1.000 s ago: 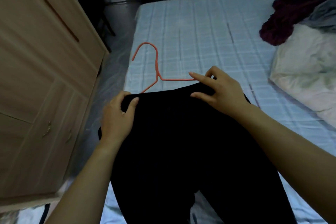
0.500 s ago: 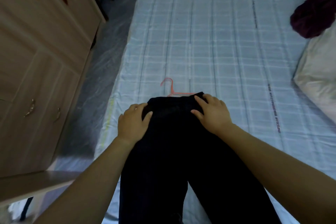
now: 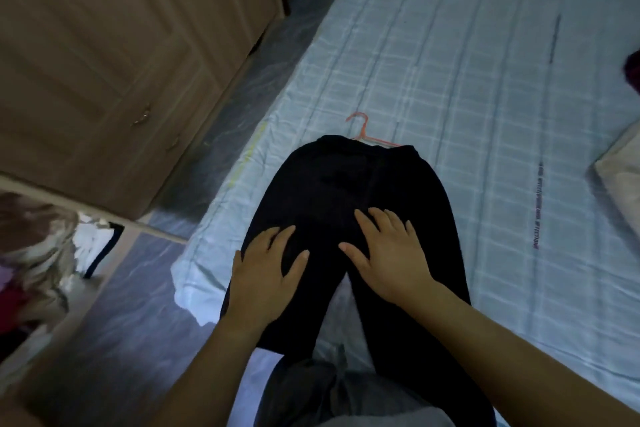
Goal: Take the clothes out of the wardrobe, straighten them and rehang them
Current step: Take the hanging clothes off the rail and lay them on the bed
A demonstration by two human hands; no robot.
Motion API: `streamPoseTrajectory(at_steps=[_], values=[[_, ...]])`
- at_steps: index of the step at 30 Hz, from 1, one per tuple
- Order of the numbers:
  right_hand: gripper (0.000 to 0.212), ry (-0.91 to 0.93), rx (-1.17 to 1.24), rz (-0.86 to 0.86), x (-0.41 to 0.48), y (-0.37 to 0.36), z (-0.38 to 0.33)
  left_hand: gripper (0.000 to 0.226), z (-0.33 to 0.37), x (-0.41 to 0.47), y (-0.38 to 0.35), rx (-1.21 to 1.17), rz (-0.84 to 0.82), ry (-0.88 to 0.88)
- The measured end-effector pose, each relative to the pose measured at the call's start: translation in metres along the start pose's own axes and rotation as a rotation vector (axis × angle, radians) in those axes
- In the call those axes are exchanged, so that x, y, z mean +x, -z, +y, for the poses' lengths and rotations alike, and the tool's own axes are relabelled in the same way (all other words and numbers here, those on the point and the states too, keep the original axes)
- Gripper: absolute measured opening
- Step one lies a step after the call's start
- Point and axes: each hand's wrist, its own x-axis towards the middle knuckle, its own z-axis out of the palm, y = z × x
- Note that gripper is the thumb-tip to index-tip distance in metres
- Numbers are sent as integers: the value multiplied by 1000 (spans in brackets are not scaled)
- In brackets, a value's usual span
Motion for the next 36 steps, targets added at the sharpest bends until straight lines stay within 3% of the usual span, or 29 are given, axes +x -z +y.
streamPoseTrajectory(at_steps=[4, 10, 17, 25, 31, 36], values=[[79, 236, -24, 6, -22, -1, -60, 73, -39, -60, 17, -56, 170, 112], [66, 599, -85, -1, -42, -13, -170, 72, -109, -145, 64, -99, 390, 322], [59, 878, -36, 24, -48, -58, -338, 68, -233, -217, 133, -50, 539, 531], [62, 1115, 40, 161, -46, -62, -587, 70, -394, -272, 296, 159, 729, 561], [70, 1232, 113, 322, -31, -25, -739, 57, -476, -289, 417, 213, 911, 578], [64, 1363, 195, 437, -5, 23, -858, 62, -531, -277, 524, 217, 1055, 524]])
